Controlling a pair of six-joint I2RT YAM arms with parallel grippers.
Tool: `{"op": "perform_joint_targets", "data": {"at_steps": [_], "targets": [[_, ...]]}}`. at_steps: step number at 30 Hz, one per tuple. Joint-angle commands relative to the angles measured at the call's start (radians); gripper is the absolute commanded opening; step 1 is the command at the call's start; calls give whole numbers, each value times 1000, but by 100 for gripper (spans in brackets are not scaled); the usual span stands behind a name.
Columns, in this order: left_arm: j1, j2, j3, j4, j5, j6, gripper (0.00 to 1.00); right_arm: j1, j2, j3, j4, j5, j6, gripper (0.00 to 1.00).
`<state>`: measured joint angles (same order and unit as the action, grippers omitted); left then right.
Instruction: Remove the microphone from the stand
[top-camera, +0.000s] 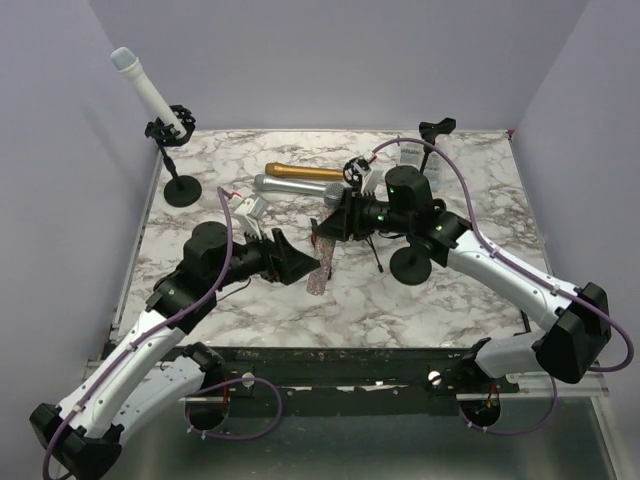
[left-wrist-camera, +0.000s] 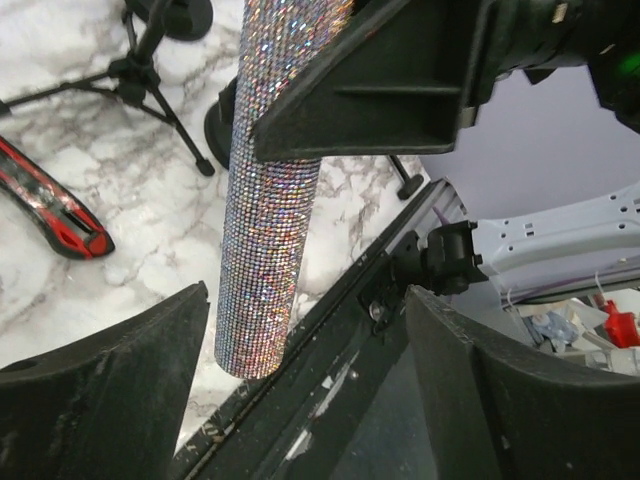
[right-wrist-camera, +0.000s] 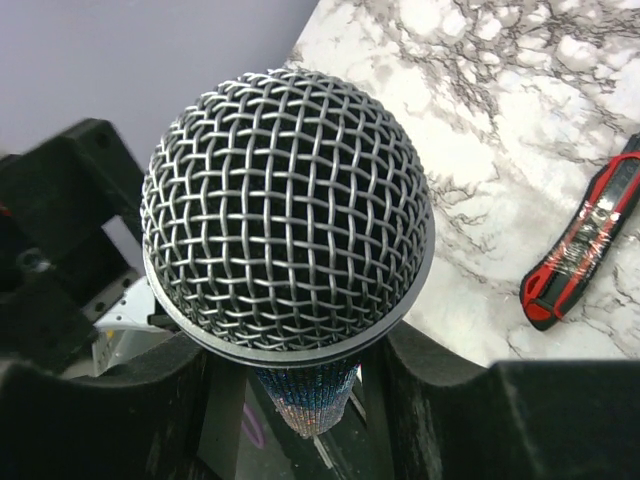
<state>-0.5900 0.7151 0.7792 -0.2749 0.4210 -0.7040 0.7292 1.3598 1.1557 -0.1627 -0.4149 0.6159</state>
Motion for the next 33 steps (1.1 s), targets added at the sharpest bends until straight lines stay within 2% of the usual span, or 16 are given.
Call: {"op": "perform_joint_targets", "data": {"at_steps": [1, 7, 10, 12, 18, 20, 23, 24, 27, 30, 31, 33], "targets": [[5, 55, -24, 30, 60, -11, 73, 9, -11, -20, 115, -75, 15, 1], [-13, 124, 2, 13, 55, 58, 72, 9, 27, -35, 202, -222, 40, 1], [-25, 141, -1, 22, 33, 63, 61, 10, 32, -57, 236, -232, 52, 1], [-28, 136, -8, 29, -5, 58, 57, 10, 34, -60, 231, -229, 42, 1], [-30, 139, -10, 77, -30, 64, 57, 13, 38, -76, 225, -245, 31, 1], [-31, 198, 22, 79, -6, 56, 58, 14, 43, -47, 204, -254, 26, 1], [-34, 209, 13, 107, -2, 39, 49, 15, 36, -62, 235, -259, 46, 1], [-35, 203, 2, 125, 0, 32, 43, 16, 35, -65, 238, -257, 50, 1], [-36, 177, -20, 145, -5, 27, 25, 17, 20, -74, 232, -232, 49, 14], [-36, 152, -33, 142, -20, 35, 8, 18, -6, -74, 208, -171, 40, 49], [-36, 145, -37, 137, -31, 35, 4, 17, -13, -70, 188, -138, 35, 61], [-34, 131, -43, 121, -55, 27, 0, 16, -30, -50, 119, -34, 20, 79]]}}
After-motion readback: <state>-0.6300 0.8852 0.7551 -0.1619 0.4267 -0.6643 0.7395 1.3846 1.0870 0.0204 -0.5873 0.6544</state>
